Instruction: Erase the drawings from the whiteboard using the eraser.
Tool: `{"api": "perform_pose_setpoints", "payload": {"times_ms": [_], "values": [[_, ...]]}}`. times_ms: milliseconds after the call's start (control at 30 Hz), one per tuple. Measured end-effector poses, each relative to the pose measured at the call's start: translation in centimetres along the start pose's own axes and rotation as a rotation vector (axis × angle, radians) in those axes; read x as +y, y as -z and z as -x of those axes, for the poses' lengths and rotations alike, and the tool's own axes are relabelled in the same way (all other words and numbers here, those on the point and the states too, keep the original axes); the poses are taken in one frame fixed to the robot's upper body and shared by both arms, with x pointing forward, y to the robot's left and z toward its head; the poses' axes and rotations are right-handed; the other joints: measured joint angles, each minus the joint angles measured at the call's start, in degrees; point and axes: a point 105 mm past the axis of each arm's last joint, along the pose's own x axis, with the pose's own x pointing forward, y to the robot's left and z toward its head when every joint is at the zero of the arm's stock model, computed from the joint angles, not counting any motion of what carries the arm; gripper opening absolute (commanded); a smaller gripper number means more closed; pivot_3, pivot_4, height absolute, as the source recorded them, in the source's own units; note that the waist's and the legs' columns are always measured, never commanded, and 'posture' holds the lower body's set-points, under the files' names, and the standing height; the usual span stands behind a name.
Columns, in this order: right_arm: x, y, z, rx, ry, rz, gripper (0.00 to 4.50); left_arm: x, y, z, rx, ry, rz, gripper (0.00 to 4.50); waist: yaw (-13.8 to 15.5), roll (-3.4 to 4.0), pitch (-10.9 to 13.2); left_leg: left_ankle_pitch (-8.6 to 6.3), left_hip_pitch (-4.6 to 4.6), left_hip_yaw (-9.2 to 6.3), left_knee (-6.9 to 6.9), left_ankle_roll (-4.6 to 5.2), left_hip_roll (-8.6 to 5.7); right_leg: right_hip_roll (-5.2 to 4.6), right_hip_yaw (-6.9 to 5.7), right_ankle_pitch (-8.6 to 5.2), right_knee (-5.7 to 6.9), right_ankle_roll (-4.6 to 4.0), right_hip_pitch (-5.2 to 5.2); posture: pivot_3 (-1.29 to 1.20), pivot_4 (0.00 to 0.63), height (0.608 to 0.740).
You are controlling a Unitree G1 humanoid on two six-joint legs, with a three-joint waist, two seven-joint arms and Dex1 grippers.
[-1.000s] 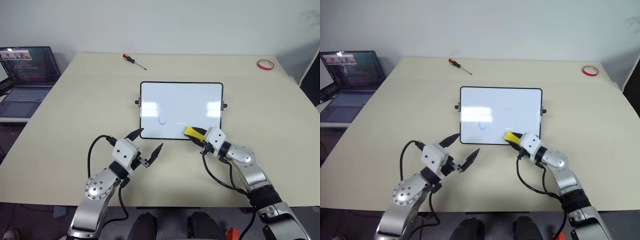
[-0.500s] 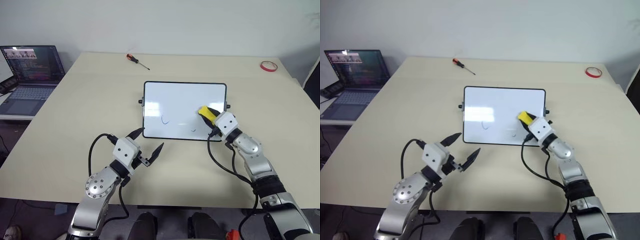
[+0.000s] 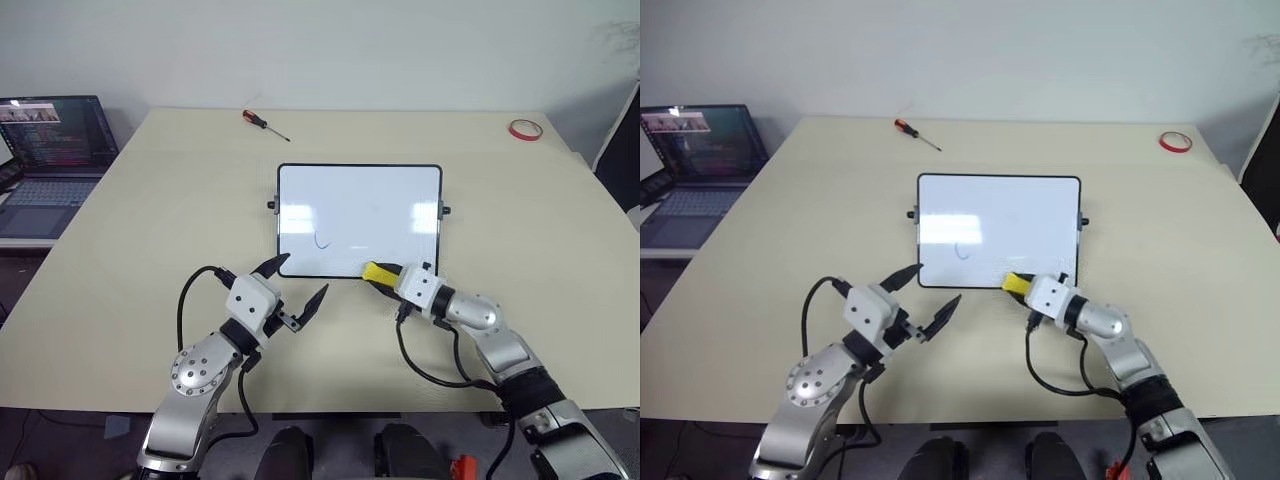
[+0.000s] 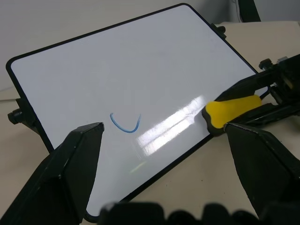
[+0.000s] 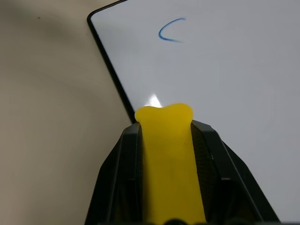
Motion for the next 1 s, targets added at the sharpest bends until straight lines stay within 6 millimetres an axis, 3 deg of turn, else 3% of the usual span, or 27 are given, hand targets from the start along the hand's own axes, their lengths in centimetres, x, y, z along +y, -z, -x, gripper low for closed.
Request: {"api": "perform_pose_setpoints", "payload": {"times_ms": [233,300,433,567,733,867,933,1000], "values": [[-5.3,-0.8,-0.5,-0.005,0.242,0.066,1.12,-0.1,0.1,0.1,0.001,0.0,0.002,4.5,0.6,-0.01,0.0,0.0,0.04,-0.03,0.03,0.0,-0.03,-0.01,-0.03,0.01,0.0,0.01,0.07,0.0,0.15,0.74],[-5.8,-0.8,-0.3,-0.004,0.268,0.064,1.12,-0.1,0.3,0.2,0.004,-0.001,0.004,4.5,0.8,-0.03,0.0,0.0,0.04,-0.05,0.03,0.0,-0.03,-0.02,-0.05,0.01,-0.01,0.01,0.1,0.0,0.15,0.74],[-5.7,-0.8,-0.1,-0.027,0.271,0.012,1.12,-0.1,0.3,0.2,-0.002,-0.002,0.001,4.5,0.8,-0.02,0.0,0.0,0.02,-0.06,0.03,0.0,-0.04,-0.03,-0.05,0.01,-0.02,0.01,0.1,0.0,0.15,0.74],[-4.5,-0.9,0.4,-0.062,0.253,-0.152,1.12,-0.2,0.4,0.3,0.0,-0.003,0.003,4.5,0.7,0.01,0.0,-0.01,-0.25,-0.05,-0.01,0.01,-0.01,-0.03,-0.03,0.0,-0.08,0.0,-0.2,0.0,0.15,0.74],[-4.4,-3.8,2.0,-0.147,0.203,-0.319,1.12,-0.5,1.3,1.3,0.032,-0.024,0.025,4.5,0.7,0.07,0.0,-0.01,-0.52,-0.02,-0.05,0.01,0.03,-0.04,0.02,-0.02,-0.12,-0.01,-0.48,0.0,0.15,0.74],[-3.8,-6.1,4.3,-0.183,0.138,-0.372,1.12,0.5,1.9,2.8,0.057,-0.093,0.024,4.5,0.8,0.07,0.0,-0.02,-0.53,-0.04,-0.06,0.02,0.02,-0.07,-0.02,-0.03,-0.15,-0.01,-0.45,0.0,0.15,0.74],[-2.9,-5.6,5.9,-0.133,0.094,-0.358,1.12,1.3,2.3,3.9,0.073,-0.146,0.022,4.5,0.9,0.04,0.1,-0.03,-0.52,-0.04,-0.04,0.02,0.01,-0.07,-0.03,-0.04,-0.19,-0.01,-0.42,0.0,0.15,0.74],[-1.8,-3.8,7.7,-0.052,0.054,-0.323,1.12,2.1,2.5,4.8,0.079,-0.194,0.039,4.5,1.1,0.0,0.1,-0.03,-0.52,-0.04,-0.04,0.03,-0.04,-0.09,-0.05,-0.04,-0.19,0.0,-0.4,0.0,0.15,0.74]]}}
